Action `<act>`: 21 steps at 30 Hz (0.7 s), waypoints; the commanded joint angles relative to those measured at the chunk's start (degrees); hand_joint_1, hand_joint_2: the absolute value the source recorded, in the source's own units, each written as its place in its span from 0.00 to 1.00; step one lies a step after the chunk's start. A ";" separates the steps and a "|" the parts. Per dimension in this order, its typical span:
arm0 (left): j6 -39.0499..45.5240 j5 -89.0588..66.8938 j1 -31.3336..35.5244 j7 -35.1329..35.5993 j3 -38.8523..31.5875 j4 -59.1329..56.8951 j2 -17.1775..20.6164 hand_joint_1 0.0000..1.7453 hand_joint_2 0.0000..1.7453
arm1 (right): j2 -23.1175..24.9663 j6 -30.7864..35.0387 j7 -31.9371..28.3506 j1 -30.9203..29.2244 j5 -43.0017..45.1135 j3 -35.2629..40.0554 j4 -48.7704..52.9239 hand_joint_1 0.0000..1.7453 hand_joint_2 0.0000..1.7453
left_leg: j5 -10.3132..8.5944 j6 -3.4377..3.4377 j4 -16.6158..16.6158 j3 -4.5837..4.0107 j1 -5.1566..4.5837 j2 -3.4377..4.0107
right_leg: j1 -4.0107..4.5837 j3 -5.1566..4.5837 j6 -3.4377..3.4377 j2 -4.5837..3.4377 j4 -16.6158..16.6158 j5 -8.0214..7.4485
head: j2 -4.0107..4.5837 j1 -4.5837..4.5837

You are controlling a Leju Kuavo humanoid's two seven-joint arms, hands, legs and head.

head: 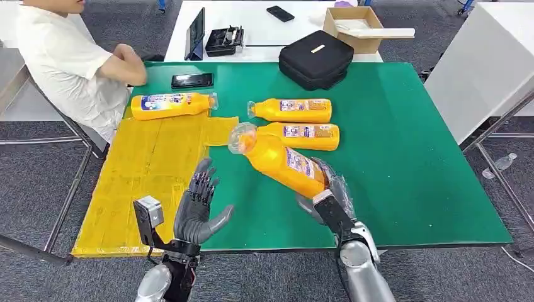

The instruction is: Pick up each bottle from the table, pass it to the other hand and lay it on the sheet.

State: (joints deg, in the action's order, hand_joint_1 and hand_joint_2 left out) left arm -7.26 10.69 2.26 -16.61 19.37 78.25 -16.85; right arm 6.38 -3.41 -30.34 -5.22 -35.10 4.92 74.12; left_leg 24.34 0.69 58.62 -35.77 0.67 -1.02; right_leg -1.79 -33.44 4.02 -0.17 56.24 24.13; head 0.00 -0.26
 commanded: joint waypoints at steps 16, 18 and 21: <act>-0.60 -10.08 4.04 -6.37 2.49 -1.39 -2.25 0.00 1.00 | 2.24 -3.90 0.59 -6.47 0.90 16.03 -14.93 1.00 1.00 | 0.08 0.02 0.03 0.09 0.08 0.12 | 0.13 0.11 -0.25 0.00 -0.04 0.03 | 0.00 0.02; -0.49 -10.02 4.37 -6.61 2.26 -0.79 -2.37 0.00 1.00 | 2.39 -3.57 0.64 -6.62 0.54 16.79 -15.39 1.00 1.00 | 0.03 0.00 0.01 -0.06 0.06 0.11 | 0.08 -0.06 -0.14 -0.04 -0.01 0.00 | 0.00 0.00; -0.74 -10.03 4.52 -7.17 2.09 0.42 -2.29 0.00 1.00 | 1.95 -3.66 0.68 -7.28 0.83 18.76 -16.54 1.00 1.00 | 0.04 0.00 0.02 -0.02 0.08 0.06 | 0.12 0.00 -0.20 0.05 -0.02 0.03 | 0.00 0.00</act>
State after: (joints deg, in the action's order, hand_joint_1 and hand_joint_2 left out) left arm -7.82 0.68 3.85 -22.86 20.90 77.59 -16.85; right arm 10.54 -7.06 -29.83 -7.73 -34.25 16.83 67.01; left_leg 24.33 0.68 58.62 -35.90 0.70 -1.02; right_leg -1.77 -33.59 4.02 -0.17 56.25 24.13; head 0.00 -0.26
